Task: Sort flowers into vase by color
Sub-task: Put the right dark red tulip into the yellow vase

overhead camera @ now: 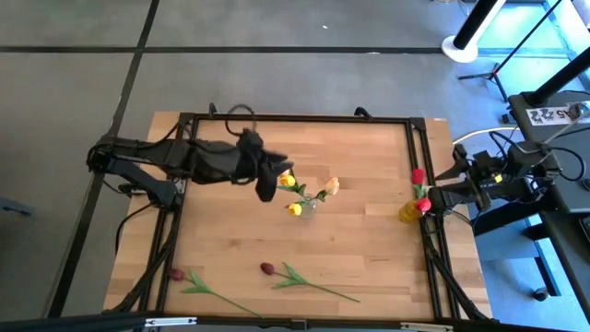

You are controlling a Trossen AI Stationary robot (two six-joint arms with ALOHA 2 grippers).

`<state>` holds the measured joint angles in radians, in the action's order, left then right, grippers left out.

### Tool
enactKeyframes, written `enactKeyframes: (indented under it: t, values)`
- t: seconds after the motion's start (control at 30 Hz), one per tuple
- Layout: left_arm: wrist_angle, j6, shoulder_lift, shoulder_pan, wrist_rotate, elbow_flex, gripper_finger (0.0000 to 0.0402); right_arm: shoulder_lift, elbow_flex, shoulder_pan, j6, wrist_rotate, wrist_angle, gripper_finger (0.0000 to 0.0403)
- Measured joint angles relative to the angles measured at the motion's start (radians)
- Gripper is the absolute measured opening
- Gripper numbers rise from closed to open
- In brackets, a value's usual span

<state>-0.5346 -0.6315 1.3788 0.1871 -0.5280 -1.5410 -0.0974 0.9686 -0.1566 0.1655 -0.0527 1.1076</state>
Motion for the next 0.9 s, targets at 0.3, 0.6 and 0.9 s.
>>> enactKeyframes:
  t: [0.3, 0.6, 0.9]
  values:
    - [-0.536, -0.46, 0.043, 0.121, 0.194, 0.0, 0.0133, -0.113, 0.25, 0.0, 0.039, 0.124, 0.219, 0.0173]
    - [-0.582, -0.623, 0.215, 0.295, 0.291, 0.001, 0.0133, -0.122, 0.386, 0.0, -0.035, 0.438, 0.221, 0.0221]
    - [-0.28, -0.578, 0.429, 0.334, 0.37, 0.001, 0.0141, -0.123, 0.352, 0.0, -0.04, 0.467, 0.229, 0.0283]
